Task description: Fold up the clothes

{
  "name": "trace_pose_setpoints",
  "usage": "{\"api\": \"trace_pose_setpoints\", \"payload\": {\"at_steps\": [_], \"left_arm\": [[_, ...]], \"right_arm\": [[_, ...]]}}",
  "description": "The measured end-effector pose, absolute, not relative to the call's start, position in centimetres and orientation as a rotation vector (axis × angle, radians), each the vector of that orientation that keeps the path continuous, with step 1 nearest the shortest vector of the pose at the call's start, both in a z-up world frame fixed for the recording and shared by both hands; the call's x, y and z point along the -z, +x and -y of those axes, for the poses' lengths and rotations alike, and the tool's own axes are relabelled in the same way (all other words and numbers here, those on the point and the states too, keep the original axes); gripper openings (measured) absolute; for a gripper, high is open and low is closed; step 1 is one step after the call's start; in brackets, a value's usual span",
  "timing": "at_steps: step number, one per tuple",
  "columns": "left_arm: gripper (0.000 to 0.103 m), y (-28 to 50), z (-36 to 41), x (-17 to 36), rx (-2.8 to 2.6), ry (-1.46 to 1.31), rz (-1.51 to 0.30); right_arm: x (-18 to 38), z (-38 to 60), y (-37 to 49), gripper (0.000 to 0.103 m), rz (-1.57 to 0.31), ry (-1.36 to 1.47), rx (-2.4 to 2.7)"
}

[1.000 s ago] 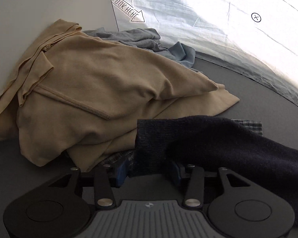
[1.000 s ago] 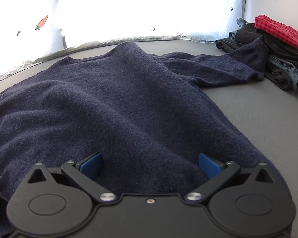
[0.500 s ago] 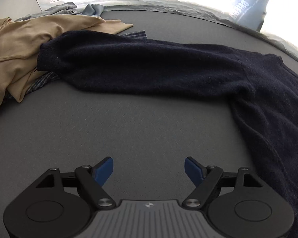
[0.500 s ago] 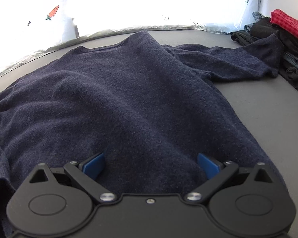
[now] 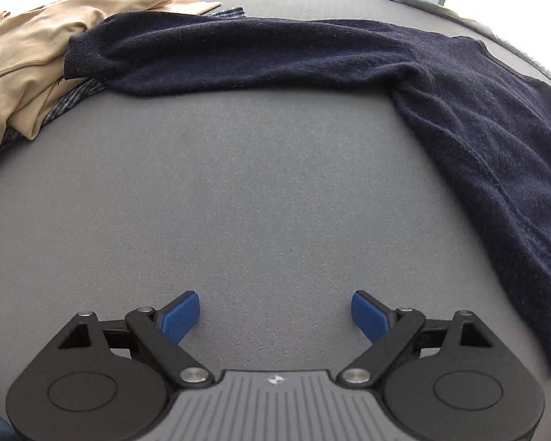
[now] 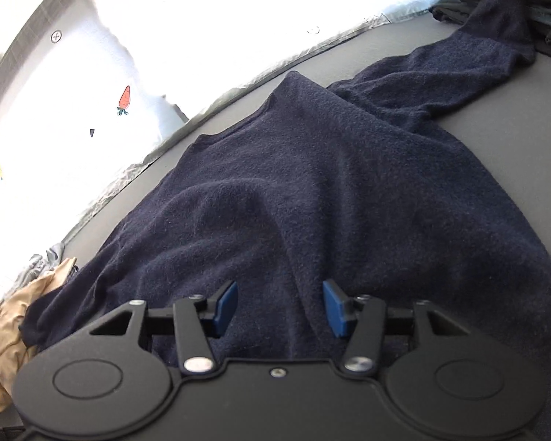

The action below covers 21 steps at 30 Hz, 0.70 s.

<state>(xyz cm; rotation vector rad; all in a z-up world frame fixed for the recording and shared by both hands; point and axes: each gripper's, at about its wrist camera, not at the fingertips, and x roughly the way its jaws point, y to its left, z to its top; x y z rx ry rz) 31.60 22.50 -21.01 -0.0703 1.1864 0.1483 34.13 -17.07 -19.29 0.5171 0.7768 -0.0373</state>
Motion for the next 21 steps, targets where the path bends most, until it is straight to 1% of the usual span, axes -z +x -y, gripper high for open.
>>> {"api": "trace_pose_setpoints", "payload": {"at_steps": [1,3,5,7,9,10,12,13,15,16,19,21], "left_arm": [[0.092,31.2,-22.7,21.1,-0.145,-0.067,-1.186],[0.096,30.3,-23.1,21.1,-0.137,-0.061,-1.185],[0.098,29.6,-23.5,21.4,-0.130,-0.066,-1.187],[0.100,29.1,-23.9,21.6,-0.123,-0.073,-1.192],[0.103,28.7,-24.1,21.8,-0.115,-0.072,-1.194],[0.103,28.5,-24.2,21.9,-0.111,-0.066,-1.192],[0.103,28.3,-24.1,21.9,-0.103,-0.054,-1.181],[0.103,28.2,-24.1,22.0,-0.100,-0.049,-1.174],[0.103,27.9,-24.1,22.0,-0.092,-0.039,-1.160],[0.103,27.7,-24.1,22.0,-0.085,-0.035,-1.151],[0.103,27.2,-24.3,22.0,-0.067,-0.023,-1.128],[0.103,27.1,-24.3,22.0,-0.061,-0.020,-1.122]], "right_arm": [[19.0,16.4,34.0,0.053,-0.774,0.456,0.056],[18.6,15.5,33.8,0.058,-0.776,0.366,0.099],[17.8,14.4,33.4,0.058,-0.754,0.284,0.109],[16.7,13.0,32.7,0.053,-0.694,0.176,0.067],[16.2,11.5,32.9,0.039,-0.693,0.106,-0.027],[16.3,10.6,33.3,0.036,-0.716,0.092,-0.084],[17.3,9.9,34.1,0.028,-0.764,0.153,-0.155],[18.3,9.9,34.7,0.027,-0.800,0.216,-0.164],[19.9,10.4,35.4,0.025,-0.869,0.367,-0.155],[20.9,11.2,35.5,0.025,-0.902,0.498,-0.163],[22.9,12.2,35.1,0.025,-0.948,0.769,-0.191],[23.5,11.9,34.6,0.025,-0.965,0.862,-0.230]]}}
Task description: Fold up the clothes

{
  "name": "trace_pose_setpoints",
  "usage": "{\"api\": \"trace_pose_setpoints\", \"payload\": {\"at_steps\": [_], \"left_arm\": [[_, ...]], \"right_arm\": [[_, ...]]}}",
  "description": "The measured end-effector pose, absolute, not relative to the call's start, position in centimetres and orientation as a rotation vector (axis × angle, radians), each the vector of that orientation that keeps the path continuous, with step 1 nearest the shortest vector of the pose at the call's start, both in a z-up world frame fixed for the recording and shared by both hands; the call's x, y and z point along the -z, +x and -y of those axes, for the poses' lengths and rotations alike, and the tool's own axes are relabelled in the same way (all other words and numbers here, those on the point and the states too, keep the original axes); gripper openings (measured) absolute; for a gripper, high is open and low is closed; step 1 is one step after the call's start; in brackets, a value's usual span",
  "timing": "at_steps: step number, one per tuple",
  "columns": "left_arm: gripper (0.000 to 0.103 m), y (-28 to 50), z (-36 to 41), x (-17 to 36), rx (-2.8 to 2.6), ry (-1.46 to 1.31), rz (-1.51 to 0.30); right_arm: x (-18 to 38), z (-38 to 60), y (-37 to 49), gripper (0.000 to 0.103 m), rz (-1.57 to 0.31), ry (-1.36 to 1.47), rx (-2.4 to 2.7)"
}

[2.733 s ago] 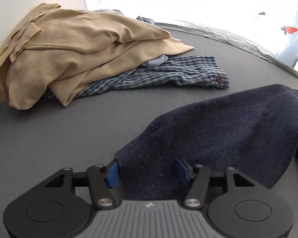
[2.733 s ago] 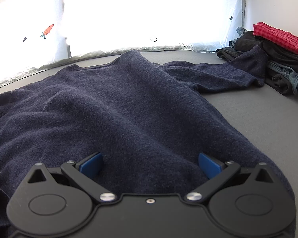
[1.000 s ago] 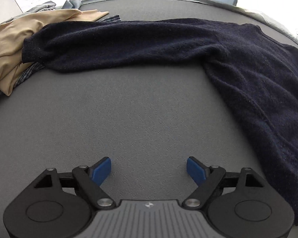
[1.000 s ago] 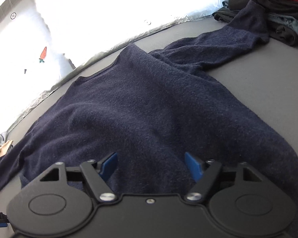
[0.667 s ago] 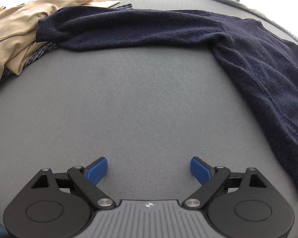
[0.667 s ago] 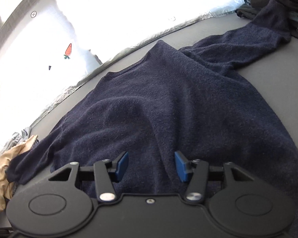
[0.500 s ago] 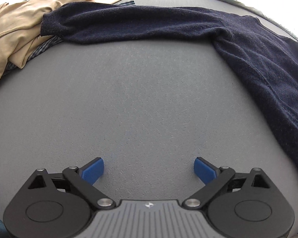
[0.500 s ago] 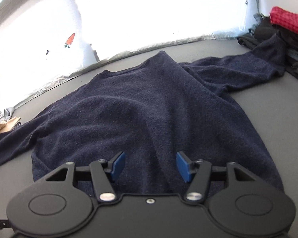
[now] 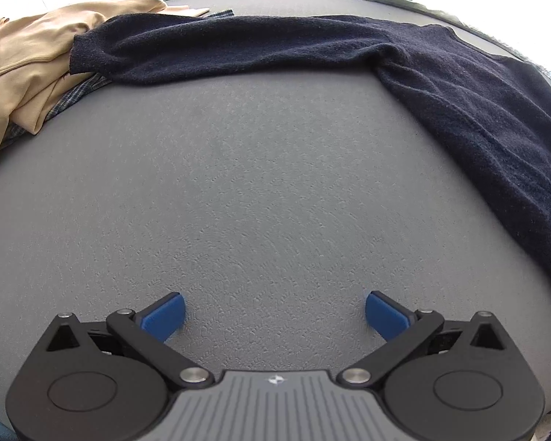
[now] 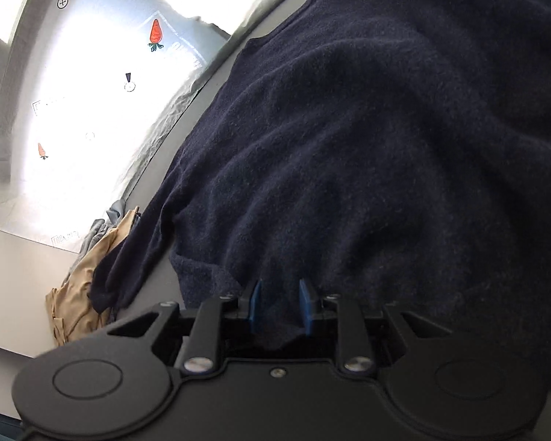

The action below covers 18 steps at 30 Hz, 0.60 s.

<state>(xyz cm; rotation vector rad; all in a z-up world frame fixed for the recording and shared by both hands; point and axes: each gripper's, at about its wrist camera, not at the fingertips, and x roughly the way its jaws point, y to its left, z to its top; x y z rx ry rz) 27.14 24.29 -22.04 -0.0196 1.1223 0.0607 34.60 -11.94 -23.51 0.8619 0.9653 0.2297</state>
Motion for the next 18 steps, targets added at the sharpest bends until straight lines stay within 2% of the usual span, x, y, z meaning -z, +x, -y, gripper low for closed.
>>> {"api": "trace_pose_setpoints", "payload": {"at_steps": [4,7,10,12,18], "left_arm": [[0.103,27.1,-24.1,22.1,-0.064,-0.019,-1.119],[0.103,27.0,-24.2,22.1,-0.066,-0.020,-1.113],[0.103,26.9,-24.2,22.1,-0.070,-0.023,-1.104],[0.103,26.9,-24.2,22.1,-0.076,-0.028,-1.101],[0.103,27.0,-24.0,21.9,-0.122,-0.085,-1.103]], "right_arm": [[24.9,9.5,33.7,0.025,-1.045,1.024,-0.385],[25.3,6.7,32.7,0.024,-1.102,0.951,-0.429],[24.4,6.4,32.0,0.024,-1.088,0.910,-0.443],[23.5,7.1,31.5,0.029,-1.066,0.881,-0.419],[19.7,10.6,29.7,0.033,-0.917,0.673,-0.220]]}}
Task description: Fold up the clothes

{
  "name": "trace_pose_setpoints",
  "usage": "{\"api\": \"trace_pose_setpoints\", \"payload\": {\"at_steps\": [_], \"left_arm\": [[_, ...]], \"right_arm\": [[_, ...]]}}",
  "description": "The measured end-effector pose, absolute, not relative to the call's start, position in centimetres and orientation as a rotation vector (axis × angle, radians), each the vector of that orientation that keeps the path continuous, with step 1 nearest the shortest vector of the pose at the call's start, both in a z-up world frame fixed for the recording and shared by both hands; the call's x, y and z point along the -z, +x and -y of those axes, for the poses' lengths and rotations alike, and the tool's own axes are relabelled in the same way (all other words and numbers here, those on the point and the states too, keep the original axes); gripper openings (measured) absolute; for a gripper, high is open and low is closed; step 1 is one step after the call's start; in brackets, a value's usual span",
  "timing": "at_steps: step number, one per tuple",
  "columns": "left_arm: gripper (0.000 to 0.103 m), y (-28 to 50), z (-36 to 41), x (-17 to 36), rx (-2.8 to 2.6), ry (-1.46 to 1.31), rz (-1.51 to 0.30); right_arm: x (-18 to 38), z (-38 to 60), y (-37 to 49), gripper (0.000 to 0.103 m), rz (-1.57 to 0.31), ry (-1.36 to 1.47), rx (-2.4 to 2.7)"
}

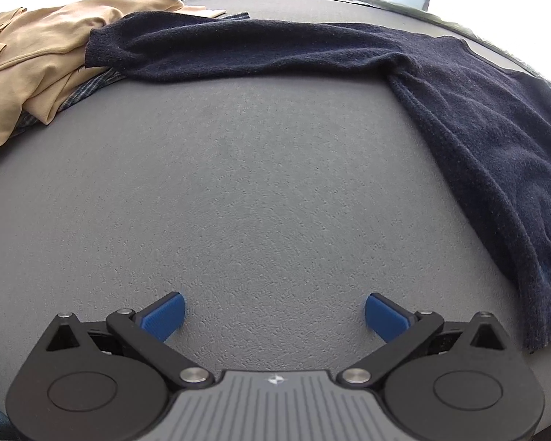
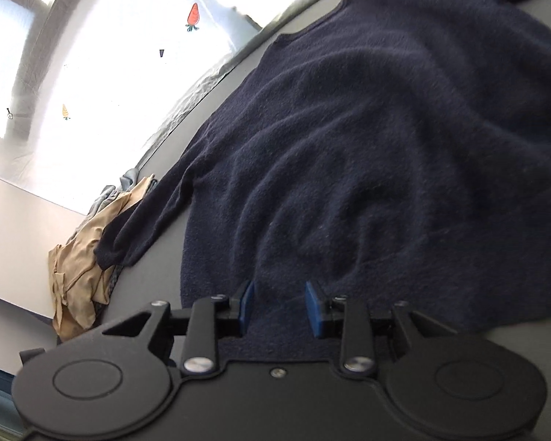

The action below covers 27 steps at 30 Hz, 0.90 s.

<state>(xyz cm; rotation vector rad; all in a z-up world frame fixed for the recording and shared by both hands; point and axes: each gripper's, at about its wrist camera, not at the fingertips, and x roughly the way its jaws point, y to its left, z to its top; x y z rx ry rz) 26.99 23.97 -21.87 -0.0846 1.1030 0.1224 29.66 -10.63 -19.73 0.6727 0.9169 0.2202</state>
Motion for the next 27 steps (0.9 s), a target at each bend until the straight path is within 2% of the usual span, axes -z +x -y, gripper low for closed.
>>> {"api": "trace_pose_setpoints", "payload": {"at_steps": [2,6,8,14,16,18,19,21,22,23,24,27], "left_arm": [[0.103,27.0,-24.0,21.5,-0.104,-0.145,-1.092],[0.103,27.0,-23.0,20.2,0.008,-0.340,-1.056],[0.103,27.3,-21.5,19.5,0.040,-0.333,-1.031],[0.103,28.7,-15.6,19.2,0.141,-0.264,-1.039],[0.098,29.2,-14.0,19.8,0.134,-0.235,-1.075],[0.080,29.6,-12.9,20.4,0.102,-0.219,-1.111],[0.077,29.6,-12.5,20.6,0.079,-0.209,-1.119],[0.048,29.4,-12.1,20.5,0.021,-0.197,-1.112],[0.038,29.2,-12.1,20.4,0.009,-0.208,-1.113],[0.011,29.2,-12.3,20.4,0.003,-0.235,-1.118],[0.007,29.0,-12.4,20.3,-0.001,-0.267,-1.127],[0.007,28.5,-12.2,19.5,-0.041,-0.258,-1.142]], "right_arm": [[18.4,12.8,28.5,0.034,-0.853,0.633,-0.145],[16.3,18.5,25.8,0.041,-0.737,0.542,0.058],[15.9,21.0,24.5,0.045,-0.713,0.467,0.176],[17.7,25.9,23.4,0.053,-0.795,0.388,0.310],[18.7,26.4,23.5,0.054,-0.835,0.382,0.325],[19.6,26.7,23.6,0.054,-0.871,0.376,0.324],[19.9,26.8,23.8,0.052,-0.890,0.372,0.306],[20.5,27.1,24.1,0.036,-0.926,0.359,0.271],[20.6,27.2,24.3,0.031,-0.940,0.331,0.254],[20.5,27.3,24.6,0.014,-0.949,0.306,0.229],[20.3,27.4,24.7,0.012,-0.954,0.301,0.221],[19.7,28.1,24.6,0.007,-0.967,0.319,0.207]]}}
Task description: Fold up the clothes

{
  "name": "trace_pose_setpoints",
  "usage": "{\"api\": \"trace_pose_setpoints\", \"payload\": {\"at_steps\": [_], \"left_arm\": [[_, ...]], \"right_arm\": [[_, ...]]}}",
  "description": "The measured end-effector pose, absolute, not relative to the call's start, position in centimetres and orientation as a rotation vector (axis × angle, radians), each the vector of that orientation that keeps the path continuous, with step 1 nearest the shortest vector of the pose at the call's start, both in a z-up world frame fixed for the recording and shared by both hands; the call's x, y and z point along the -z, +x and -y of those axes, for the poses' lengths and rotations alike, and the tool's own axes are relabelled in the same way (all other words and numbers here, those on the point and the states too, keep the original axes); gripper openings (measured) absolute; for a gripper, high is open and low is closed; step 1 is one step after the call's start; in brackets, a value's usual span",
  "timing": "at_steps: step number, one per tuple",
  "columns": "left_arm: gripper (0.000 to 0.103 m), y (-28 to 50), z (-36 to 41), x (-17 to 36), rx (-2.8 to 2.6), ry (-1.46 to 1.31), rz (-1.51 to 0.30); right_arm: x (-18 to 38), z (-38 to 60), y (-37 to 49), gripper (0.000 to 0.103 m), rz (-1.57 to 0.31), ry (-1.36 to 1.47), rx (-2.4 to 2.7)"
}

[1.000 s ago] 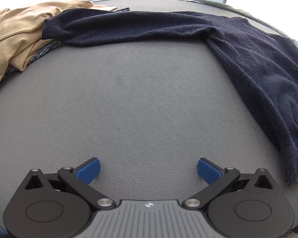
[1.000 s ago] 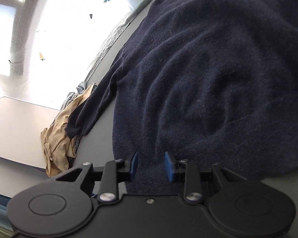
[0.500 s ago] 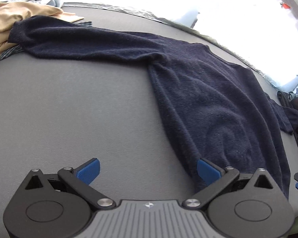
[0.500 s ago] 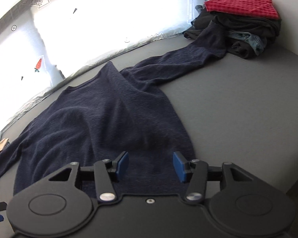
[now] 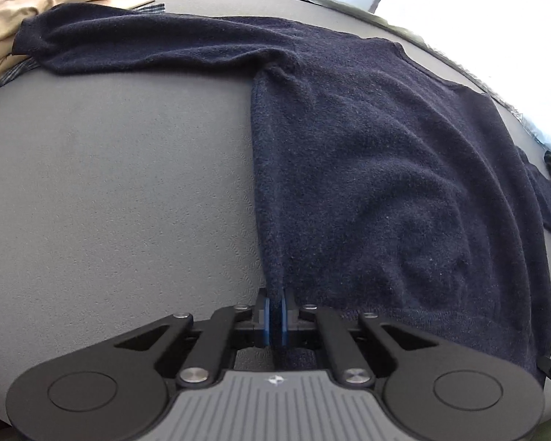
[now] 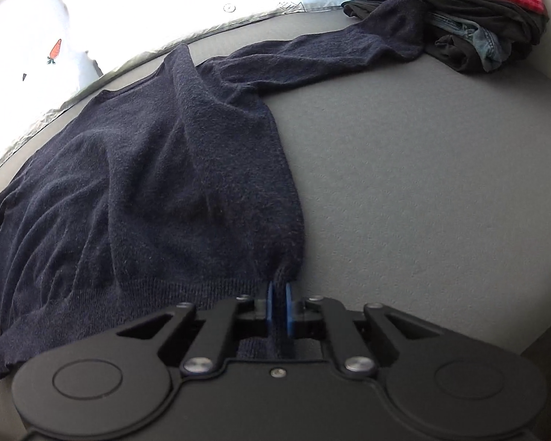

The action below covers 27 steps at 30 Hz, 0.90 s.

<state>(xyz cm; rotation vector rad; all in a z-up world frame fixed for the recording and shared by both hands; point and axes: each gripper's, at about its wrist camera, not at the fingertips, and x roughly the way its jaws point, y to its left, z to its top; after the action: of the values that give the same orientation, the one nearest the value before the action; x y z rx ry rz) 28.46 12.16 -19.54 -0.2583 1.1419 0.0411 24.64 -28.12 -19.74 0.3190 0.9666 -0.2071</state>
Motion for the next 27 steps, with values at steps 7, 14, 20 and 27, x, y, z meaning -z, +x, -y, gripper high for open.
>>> {"api": "trace_pose_setpoints", "payload": {"at_steps": [7,14,20,27], "left_arm": [[0.011,28.0,-12.7,19.5,-0.112,-0.296,-1.188],[0.062,29.5,-11.7,16.1,-0.166,-0.086,-1.103],[0.079,34.2,-10.5,14.4,-0.193,-0.066,-1.022],[0.085,41.7,-5.3,17.0,-0.117,-0.066,-1.076]], "right_arm": [[19.7,29.7,24.7,0.010,-1.050,0.347,0.122],[17.7,33.1,25.2,0.055,-0.986,0.411,0.187],[17.7,36.5,29.2,0.057,-0.922,0.321,0.294],[17.7,40.8,37.4,0.057,-0.819,0.266,0.388]]}}
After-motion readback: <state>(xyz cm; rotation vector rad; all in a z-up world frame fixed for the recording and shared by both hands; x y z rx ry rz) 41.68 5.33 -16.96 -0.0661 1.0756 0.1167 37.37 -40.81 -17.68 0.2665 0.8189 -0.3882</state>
